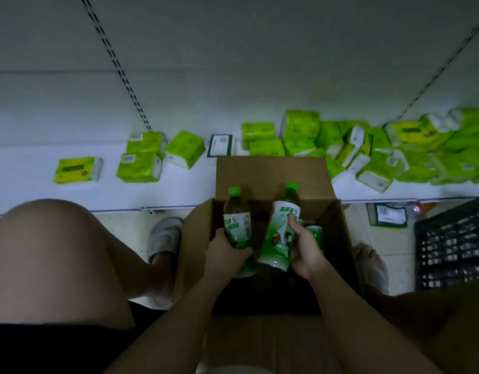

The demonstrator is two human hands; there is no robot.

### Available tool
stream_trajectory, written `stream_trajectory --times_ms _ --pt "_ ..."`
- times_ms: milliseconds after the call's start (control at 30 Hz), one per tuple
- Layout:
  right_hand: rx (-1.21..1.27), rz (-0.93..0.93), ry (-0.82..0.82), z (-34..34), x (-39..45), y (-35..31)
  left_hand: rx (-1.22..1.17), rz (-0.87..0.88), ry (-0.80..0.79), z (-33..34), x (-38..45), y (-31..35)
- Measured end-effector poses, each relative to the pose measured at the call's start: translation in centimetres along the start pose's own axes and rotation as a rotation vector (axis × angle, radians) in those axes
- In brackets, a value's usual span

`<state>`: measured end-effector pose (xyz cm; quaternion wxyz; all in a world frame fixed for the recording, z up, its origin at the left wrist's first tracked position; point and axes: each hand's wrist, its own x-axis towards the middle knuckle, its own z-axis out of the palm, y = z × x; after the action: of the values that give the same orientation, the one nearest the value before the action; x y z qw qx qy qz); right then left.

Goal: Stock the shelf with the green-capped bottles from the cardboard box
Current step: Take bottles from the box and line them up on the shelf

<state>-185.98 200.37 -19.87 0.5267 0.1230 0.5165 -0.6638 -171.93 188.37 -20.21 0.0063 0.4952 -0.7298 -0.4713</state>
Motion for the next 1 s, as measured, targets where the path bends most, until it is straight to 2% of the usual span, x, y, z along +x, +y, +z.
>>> stream_trajectory --times_ms 267,433,667,833,1000 --pt "-0.302 -0.286 -0.055 6.6 -6.0 -6.0 -0.126 0.302 0.241 -7.0 -2.0 7.9" --pt "-0.262 -0.481 -0.146 10.0 -10.4 -8.9 -0.120 0.465 0.316 -12.1 -4.1 11.5" --pt "-0.346 -0.642 -0.258 13.8 -16.2 -12.5 -0.185 0.610 0.398 -19.5 -7.1 15.5" --pt "-0.385 -0.776 -0.312 17.5 -19.4 -15.3 -0.235 0.753 0.421 -24.3 -9.2 19.0" --pt "-0.305 -0.913 -0.322 22.4 -22.1 -18.4 -0.274 0.858 0.530 -28.7 -9.8 23.0"
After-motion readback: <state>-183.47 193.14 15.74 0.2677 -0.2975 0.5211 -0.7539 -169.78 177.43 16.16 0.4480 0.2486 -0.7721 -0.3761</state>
